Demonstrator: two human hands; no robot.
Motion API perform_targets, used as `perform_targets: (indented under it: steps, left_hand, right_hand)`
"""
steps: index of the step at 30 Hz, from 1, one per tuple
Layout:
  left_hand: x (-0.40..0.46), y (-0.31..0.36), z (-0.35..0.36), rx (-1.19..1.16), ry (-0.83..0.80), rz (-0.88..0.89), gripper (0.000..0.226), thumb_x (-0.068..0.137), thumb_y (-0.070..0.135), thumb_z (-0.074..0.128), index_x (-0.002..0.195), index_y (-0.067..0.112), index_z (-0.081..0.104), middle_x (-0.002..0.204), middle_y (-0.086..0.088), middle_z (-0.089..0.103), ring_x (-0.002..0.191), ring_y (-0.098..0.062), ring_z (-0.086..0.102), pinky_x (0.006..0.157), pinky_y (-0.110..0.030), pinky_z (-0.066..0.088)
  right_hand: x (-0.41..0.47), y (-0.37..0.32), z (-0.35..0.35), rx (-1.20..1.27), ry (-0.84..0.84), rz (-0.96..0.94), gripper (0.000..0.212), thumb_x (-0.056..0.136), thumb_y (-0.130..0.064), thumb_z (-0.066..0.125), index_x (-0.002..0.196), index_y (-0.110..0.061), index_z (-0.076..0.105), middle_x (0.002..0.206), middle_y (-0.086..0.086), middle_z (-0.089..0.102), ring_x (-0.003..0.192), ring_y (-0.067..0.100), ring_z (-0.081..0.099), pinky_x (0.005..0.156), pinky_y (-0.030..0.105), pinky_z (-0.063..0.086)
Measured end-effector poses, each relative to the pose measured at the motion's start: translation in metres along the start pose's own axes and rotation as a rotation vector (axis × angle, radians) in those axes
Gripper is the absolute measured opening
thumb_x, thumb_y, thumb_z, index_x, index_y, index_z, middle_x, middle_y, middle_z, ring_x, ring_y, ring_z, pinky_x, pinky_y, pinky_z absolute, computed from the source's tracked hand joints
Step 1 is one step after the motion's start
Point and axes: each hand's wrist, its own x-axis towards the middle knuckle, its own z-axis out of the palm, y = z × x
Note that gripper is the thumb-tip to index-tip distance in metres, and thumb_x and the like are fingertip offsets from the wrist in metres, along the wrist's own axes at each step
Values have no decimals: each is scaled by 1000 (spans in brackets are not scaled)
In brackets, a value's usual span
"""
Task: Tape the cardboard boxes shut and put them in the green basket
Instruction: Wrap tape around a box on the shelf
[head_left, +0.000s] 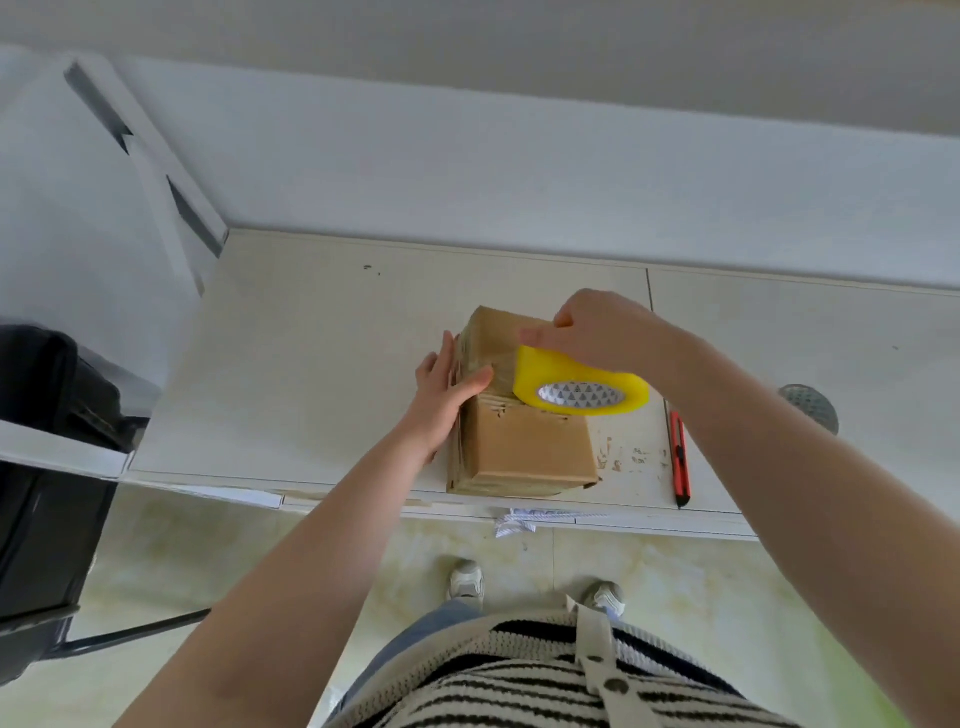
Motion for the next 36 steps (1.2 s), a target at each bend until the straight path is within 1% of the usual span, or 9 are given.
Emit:
perform_targets:
  steps: [3, 7, 12, 14, 17, 24, 32, 34, 36]
  left_hand:
    - [1, -6, -1, 77, 205, -19, 58, 101, 40, 46, 154, 24, 27, 162, -1, 15, 146, -19, 22, 108, -29, 21]
    - [-3, -9, 11, 71, 273, -136, 49, 106, 41, 28, 147, 18, 42, 152, -6, 42, 139, -28, 38, 114, -47, 32]
    - [0, -13, 10, 185, 356, -62, 45, 107, 37, 27, 129, 13, 58, 119, -6, 64, 111, -29, 57, 86, -35, 42]
    - [1, -15, 10, 190, 370, -53, 39, 107, 38, 28, 108, 23, 63, 91, 8, 60, 90, -22, 54, 77, -32, 39]
    - [2, -17, 11, 234, 395, -49, 38, 106, 39, 28, 70, 35, 38, 71, 14, 41, 69, -14, 41, 62, -30, 35]
    - [3, -16, 13, 307, 387, 1, 37, 106, 36, 30, 80, 20, 49, 67, 5, 46, 60, -11, 42, 54, -27, 33]
    - [-2, -14, 12, 318, 381, 23, 41, 107, 37, 28, 93, 12, 58, 80, 1, 57, 80, -23, 52, 65, -31, 38]
    - [-4, -11, 15, 348, 373, 5, 41, 107, 37, 27, 127, 16, 57, 121, -3, 63, 115, -27, 55, 90, -30, 41]
    - [-4, -9, 17, 496, 388, 21, 48, 107, 31, 25, 153, 16, 28, 157, -4, 33, 141, -25, 37, 111, -34, 31]
  right_hand:
    - [3, -7, 10, 202, -37, -58, 60, 82, -72, 52, 66, -15, 53, 59, 2, 44, 55, 17, 43, 56, 30, 32]
    - [4, -19, 18, 273, -24, -91, 64, 86, -69, 49, 73, -8, 61, 62, 4, 52, 57, 18, 48, 58, 31, 37]
    - [0, -14, 13, 196, 44, -69, 66, 86, -71, 46, 85, -10, 71, 71, 5, 64, 63, 19, 58, 56, 28, 41]
    - [-2, 5, 1, 95, 73, -41, 75, 78, -81, 43, 79, -11, 71, 71, 6, 67, 64, 19, 62, 55, 28, 43]
    - [-12, 40, -12, -71, 78, 8, 87, 57, -99, 30, 57, -17, 61, 53, -3, 59, 52, 15, 57, 51, 26, 38]
    - [-10, 93, 33, 39, -34, 194, 61, 62, -86, 53, 65, -26, 61, 65, -5, 63, 62, 13, 62, 53, 24, 40]
    - [7, 100, 67, 85, -2, 263, 61, 69, -78, 63, 69, -17, 67, 66, 0, 65, 63, 15, 61, 55, 26, 42]
    - [8, 100, 69, 82, 17, 268, 60, 67, -79, 62, 67, -20, 64, 65, -2, 64, 62, 13, 60, 54, 25, 39]
    - [8, 98, 70, 80, 23, 282, 57, 67, -80, 61, 65, -23, 58, 65, -5, 61, 63, 11, 57, 53, 24, 36]
